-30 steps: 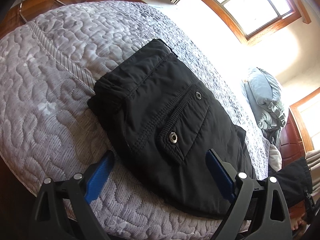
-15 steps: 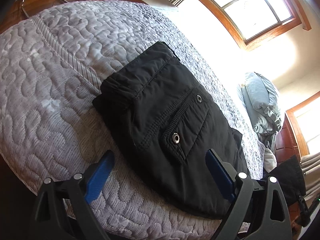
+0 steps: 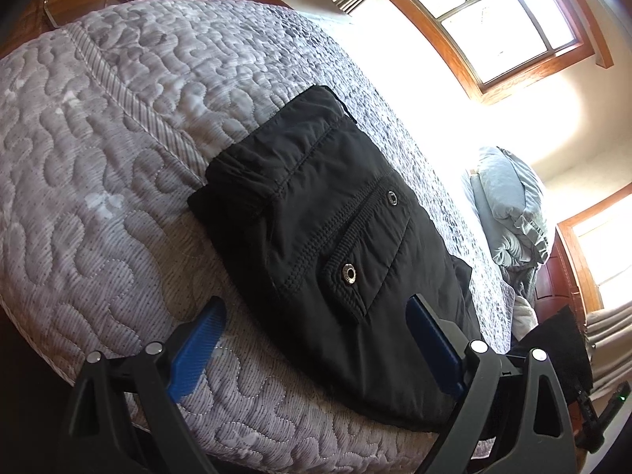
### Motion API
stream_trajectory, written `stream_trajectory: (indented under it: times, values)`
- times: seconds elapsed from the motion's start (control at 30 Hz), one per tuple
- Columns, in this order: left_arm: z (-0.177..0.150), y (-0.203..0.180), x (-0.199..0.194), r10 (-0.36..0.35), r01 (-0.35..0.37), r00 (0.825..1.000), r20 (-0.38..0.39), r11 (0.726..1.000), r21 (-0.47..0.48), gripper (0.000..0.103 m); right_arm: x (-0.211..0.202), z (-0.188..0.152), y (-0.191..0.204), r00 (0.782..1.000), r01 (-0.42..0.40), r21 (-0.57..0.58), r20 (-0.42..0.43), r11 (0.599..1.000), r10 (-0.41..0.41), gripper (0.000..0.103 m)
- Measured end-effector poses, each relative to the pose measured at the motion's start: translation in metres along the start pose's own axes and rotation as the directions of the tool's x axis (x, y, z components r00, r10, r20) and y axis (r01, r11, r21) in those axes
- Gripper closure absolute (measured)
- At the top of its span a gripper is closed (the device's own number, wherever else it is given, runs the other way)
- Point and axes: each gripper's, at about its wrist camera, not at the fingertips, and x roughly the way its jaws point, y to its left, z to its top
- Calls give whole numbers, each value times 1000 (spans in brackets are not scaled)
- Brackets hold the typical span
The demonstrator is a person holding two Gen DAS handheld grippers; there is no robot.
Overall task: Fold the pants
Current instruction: 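Lay the leg hems onto the waistband with the right tool and open it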
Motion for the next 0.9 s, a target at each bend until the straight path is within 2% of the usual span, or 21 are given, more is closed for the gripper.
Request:
stream_trajectory:
  times: [0.47,0.9]
  values:
    - [2,3,2,-8,8,1000,-1,1000,-17,10,22,-9,41,1000,-6,-110,-31,994,2,88]
    - [1,9,1,-16,16,1000,-4,1000,-26,10,60,-40,106,995,8,-289,-93,957,-36,88]
